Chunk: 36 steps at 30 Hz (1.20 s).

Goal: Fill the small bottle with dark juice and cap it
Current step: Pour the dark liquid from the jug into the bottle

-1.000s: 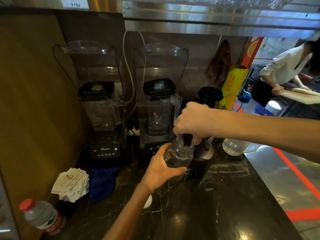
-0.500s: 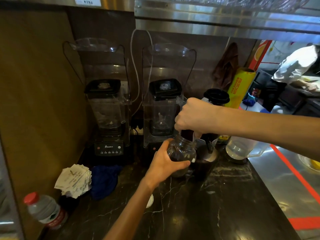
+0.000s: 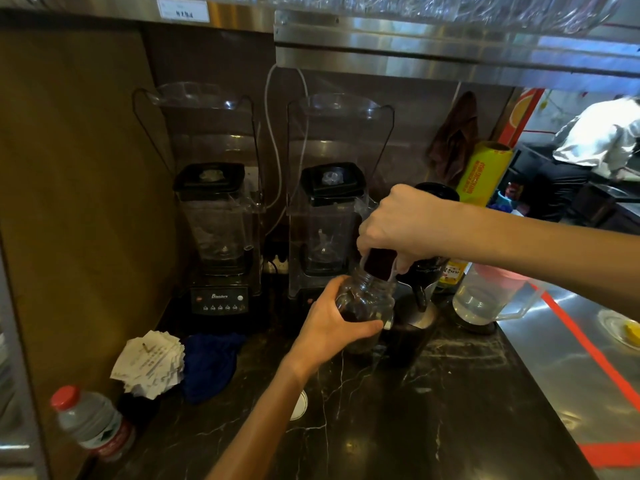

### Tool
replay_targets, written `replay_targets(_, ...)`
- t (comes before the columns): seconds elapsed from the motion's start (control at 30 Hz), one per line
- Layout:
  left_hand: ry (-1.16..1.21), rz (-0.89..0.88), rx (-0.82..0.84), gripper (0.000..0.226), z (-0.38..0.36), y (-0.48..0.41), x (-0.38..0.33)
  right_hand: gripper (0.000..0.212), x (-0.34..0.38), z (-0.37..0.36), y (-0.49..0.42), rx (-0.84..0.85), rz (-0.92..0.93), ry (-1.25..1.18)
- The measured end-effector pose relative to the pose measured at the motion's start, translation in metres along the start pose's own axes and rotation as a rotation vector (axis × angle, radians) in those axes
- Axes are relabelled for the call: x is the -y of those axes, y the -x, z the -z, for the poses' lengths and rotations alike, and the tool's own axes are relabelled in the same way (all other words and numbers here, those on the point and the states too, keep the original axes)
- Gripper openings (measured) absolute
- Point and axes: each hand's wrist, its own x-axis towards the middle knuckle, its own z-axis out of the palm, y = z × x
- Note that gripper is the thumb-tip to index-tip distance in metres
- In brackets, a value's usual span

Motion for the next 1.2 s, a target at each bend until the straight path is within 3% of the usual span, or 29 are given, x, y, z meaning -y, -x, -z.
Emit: replay_targets(1.2,-0.046,-0.006,0.001,0.085,-0.0033,-0.0012,-0.0078,0.058,-0.0044,-0.0052,0.0048,0.044,-0.002,-0.008)
